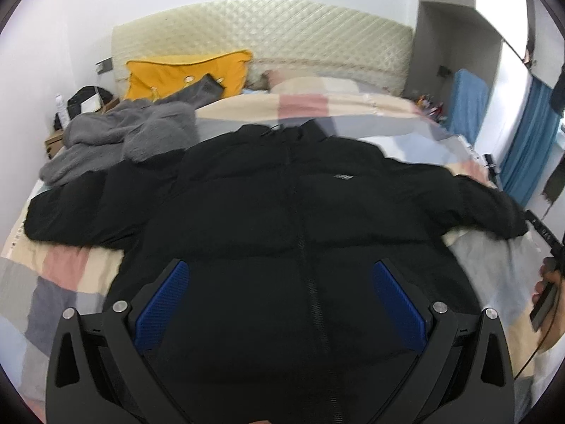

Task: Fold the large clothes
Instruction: 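Move the right tool to the black jacket sleeve cuff and grasp it, then lift the held sleeve and fold it across the jacket body, then open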

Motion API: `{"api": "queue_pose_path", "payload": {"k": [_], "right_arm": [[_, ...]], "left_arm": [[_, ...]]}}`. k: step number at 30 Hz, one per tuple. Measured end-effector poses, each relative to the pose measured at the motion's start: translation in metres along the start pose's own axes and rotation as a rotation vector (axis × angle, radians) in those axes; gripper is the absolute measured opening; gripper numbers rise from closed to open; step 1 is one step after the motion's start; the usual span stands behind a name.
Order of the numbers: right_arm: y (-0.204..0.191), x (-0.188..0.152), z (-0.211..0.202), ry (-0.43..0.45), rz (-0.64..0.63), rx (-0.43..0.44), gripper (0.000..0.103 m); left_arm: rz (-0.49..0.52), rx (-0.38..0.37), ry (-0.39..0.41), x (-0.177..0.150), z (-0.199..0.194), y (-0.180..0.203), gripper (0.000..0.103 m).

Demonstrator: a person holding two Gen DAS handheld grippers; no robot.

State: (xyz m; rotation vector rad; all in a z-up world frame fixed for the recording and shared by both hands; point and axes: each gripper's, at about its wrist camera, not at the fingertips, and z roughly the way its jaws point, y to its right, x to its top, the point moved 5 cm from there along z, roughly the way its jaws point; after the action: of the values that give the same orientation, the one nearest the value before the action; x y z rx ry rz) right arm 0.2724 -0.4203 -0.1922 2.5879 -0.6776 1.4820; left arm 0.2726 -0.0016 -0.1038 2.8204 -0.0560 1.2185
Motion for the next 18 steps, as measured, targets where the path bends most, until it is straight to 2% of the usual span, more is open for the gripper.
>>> {"api": "queue_pose_path", "payload": {"k": [3, 6, 10, 14, 18], "right_arm": [[0.015, -0.004, 0.020, -0.033, 0.070, 0.004, 0.103], [0.042, -0.012, 0.041, -0.062, 0.221, 0.006, 0.103], [0.085, -0.035, 0.061, -0.088, 0.448, -0.052, 0.100], [0.103, -0.038, 0.077, -0.081, 0.560, -0.010, 0.098], [0.099, -0.025, 0.093, -0.050, 0.613, 0.084, 0.096]], "left_arm": [[-0.043, -0.002, -0.018, -0.002, 0.008, -0.015, 0.103], [-0.061, 0.013, -0.027, -0.006, 0.013, -0.024, 0.103], [-0.071, 0.034, -0.029, -0.007, 0.016, -0.031, 0.103], [-0.075, 0.047, -0.021, -0.009, 0.019, -0.033, 0.103], [-0.070, 0.053, -0.023, -0.013, 0.024, -0.032, 0.103]]}}
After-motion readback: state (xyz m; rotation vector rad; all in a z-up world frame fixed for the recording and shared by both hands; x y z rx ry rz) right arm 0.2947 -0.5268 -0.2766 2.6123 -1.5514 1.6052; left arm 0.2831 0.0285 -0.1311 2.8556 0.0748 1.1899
